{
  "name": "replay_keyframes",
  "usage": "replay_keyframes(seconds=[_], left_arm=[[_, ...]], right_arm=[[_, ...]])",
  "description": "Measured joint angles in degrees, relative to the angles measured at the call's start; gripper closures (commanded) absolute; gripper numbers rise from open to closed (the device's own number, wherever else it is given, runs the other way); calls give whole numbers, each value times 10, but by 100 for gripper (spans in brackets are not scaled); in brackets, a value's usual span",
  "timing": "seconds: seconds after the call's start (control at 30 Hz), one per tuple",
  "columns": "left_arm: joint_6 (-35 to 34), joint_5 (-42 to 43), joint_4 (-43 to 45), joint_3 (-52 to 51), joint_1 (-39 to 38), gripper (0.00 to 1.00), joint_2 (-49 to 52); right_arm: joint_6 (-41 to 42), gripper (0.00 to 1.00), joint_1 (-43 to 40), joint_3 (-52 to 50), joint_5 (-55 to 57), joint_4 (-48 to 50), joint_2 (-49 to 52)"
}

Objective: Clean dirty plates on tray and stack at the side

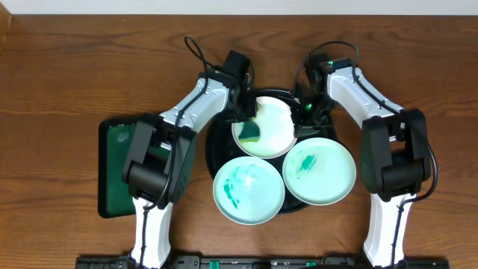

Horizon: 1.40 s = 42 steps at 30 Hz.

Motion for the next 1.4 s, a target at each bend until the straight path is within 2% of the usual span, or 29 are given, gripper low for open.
replay_keyframes(seconds=[0.47, 0.97, 1.4], left_arm=[[66, -111, -43, 57, -33, 93, 16], [119, -185, 53, 57, -24, 93, -35], [137, -170, 14, 66, -20, 92, -47]], right_arm=[[0, 99, 0, 1, 0, 1, 0], [-1, 99, 0, 4, -3, 8, 0], [-1, 99, 0, 4, -2, 11, 0]])
